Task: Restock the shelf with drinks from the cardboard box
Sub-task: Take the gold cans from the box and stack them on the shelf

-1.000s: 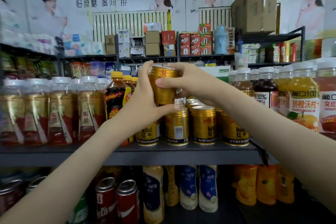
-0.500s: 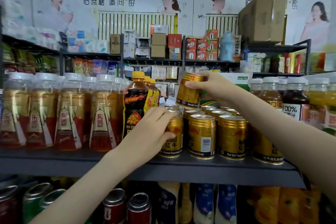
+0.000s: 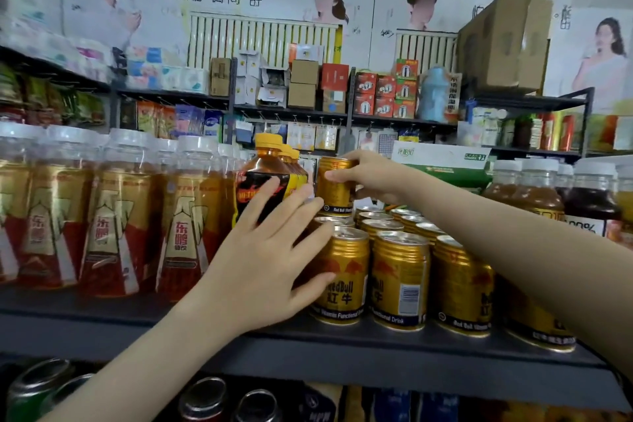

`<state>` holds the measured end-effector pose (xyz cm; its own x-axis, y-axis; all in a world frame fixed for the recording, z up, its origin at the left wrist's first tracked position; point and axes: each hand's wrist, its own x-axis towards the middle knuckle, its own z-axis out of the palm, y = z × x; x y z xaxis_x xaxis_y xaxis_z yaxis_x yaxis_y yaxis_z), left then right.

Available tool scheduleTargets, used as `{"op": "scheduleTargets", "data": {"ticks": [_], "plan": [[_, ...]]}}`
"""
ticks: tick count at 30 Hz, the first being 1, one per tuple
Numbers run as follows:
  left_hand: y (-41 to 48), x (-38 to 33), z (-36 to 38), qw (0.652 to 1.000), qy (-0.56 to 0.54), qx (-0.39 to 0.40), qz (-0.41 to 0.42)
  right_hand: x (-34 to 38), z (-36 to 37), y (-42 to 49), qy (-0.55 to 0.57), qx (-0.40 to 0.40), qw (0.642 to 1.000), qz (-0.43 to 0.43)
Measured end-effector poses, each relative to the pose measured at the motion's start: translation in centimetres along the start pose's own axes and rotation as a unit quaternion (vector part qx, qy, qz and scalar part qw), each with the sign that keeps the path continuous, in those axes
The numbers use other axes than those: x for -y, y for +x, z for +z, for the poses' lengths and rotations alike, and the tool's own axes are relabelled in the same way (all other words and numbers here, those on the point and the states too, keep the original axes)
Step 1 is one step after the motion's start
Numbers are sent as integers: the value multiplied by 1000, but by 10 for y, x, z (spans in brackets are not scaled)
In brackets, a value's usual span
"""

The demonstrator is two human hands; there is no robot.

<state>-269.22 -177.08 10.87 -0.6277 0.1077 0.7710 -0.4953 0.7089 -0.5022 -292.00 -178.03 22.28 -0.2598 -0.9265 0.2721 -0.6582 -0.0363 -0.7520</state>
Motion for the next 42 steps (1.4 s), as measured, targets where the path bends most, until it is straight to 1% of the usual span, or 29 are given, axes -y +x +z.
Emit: {"op": "scheduleTargets", "data": {"ticks": [4, 6, 8, 10, 12, 13, 17, 19, 22, 25, 27, 29, 33, 37, 40, 42], "plan": [[-5, 10, 2, 999, 31, 10, -5, 4, 1, 8, -32, 42, 999, 9], [-6, 13, 4, 999, 41, 16, -1, 7, -1, 9, -63, 43, 997, 10], [-6, 13, 5, 999, 45, 12, -1, 8, -1, 8, -98, 29, 995, 13], [-5, 12, 5, 999, 46, 4, -3, 10, 2, 6, -135, -2, 991, 17], [-4, 13, 5, 999, 46, -1, -2, 12, 5, 5, -153, -22, 988, 14], [-4, 13, 5, 999, 45, -2, -1, 15, 7, 5, -150, -18, 988, 16], [-4, 14, 5, 999, 44, -8, 4, 24, 3, 1, -104, 66, 992, 25], [-4, 14, 5, 999, 48, -9, 6, 24, -1, -1, -115, 77, 990, 19], [-3, 14, 6, 999, 49, -7, 6, 19, -5, -2, -132, 58, 989, 10], [-3, 12, 7, 999, 47, -4, 2, 15, -2, -5, -171, 3, 985, -7], [-3, 9, 7, 999, 43, -7, -7, 12, 2, -6, -199, -37, 979, -23], [-3, 3, 5, 999, 23, -14, -20, 10, 5, -7, -226, -60, 972, -32], [-3, -12, 3, 999, -16, -26, -37, 8, 8, -18, -288, -62, 955, -28], [-2, -29, 2, 996, -55, -26, -58, 17, 2, -63, -324, -88, 937, -92], [0, -37, 1, 994, -73, -10, -79, 20, -5, -110, -382, -62, 912, -136], [2, -38, 0, 994, -65, -1, -83, 16, -8, -137, -403, -28, 905, -133]]}}
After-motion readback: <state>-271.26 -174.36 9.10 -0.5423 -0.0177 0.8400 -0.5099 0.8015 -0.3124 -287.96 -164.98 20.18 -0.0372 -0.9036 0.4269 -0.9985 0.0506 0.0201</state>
